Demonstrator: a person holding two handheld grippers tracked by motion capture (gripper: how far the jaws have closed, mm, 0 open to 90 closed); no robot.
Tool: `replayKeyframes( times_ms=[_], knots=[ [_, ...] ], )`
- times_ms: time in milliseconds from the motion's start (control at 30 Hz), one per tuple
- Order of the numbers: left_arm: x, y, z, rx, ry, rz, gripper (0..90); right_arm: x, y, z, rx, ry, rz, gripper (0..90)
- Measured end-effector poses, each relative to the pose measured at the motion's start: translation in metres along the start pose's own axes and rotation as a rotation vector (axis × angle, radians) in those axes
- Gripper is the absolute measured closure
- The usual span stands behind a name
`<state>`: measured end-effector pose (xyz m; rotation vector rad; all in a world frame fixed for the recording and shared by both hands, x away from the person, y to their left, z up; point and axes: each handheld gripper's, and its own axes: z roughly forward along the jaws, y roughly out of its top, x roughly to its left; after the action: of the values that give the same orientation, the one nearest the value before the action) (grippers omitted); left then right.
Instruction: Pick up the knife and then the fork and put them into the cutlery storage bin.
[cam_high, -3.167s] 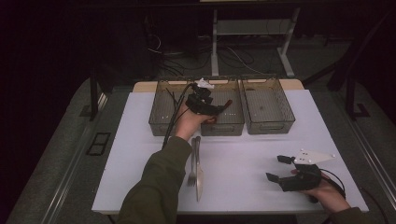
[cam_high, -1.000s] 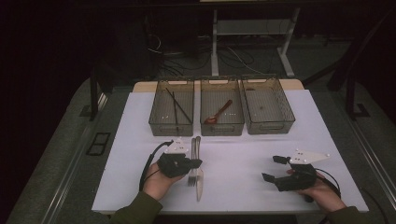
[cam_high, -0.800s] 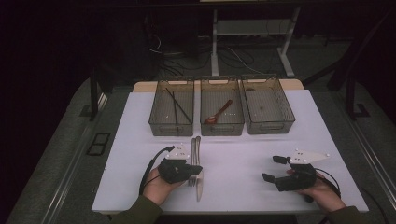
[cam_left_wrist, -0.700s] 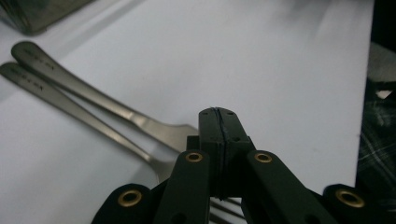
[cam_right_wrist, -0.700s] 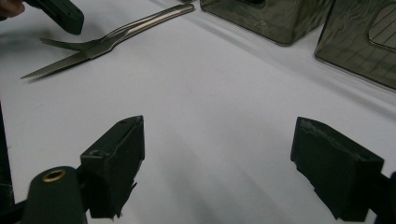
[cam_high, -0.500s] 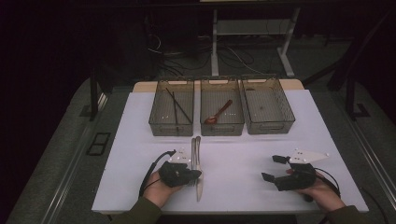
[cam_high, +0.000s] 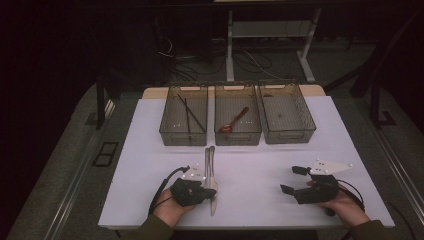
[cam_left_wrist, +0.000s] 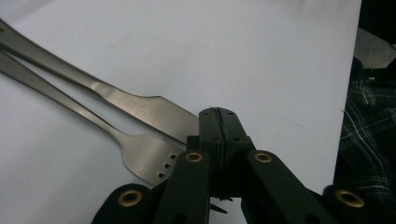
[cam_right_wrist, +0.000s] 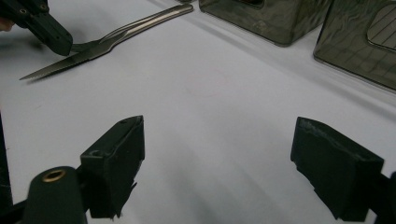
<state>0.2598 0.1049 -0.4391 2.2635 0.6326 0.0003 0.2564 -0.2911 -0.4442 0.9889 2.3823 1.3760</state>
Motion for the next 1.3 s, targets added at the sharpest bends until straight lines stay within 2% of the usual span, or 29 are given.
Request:
replayKeyframes(
  times_ms=[233,267,300,467,733,967,1067,1300],
  knots=[
    [0.000,0.000,-0.002,0.024,0.021,0.018,88.8,0.000,0.000,0.000,0.000,-0.002,0.003,16.9],
    [-0.001,0.000,-0.002,0.027,0.025,0.008,88.8,-0.001,0.000,0.000,-0.001,-0.003,0.003,17.0],
    [0.000,0.000,-0.003,0.030,0.029,0.020,88.8,0.000,0.000,0.000,0.000,-0.002,0.003,16.9],
    [0.000,-0.003,-0.009,0.047,0.057,0.031,88.9,-0.001,0.000,-0.001,0.000,-0.001,0.005,16.9],
    [0.003,-0.011,-0.019,0.057,0.102,0.013,88.9,-0.001,0.000,-0.001,0.000,-0.002,0.006,16.9],
    [0.010,-0.020,-0.032,0.058,0.152,-0.030,88.9,-0.001,0.000,-0.001,0.000,-0.002,0.006,16.9],
    [0.012,-0.023,-0.037,0.053,0.164,-0.045,88.9,-0.001,0.000,-0.001,0.000,-0.003,0.007,16.9],
    [0.014,-0.026,-0.041,0.062,0.183,-0.052,88.9,-0.001,0.000,-0.001,0.001,-0.005,0.008,16.9]
  ],
)
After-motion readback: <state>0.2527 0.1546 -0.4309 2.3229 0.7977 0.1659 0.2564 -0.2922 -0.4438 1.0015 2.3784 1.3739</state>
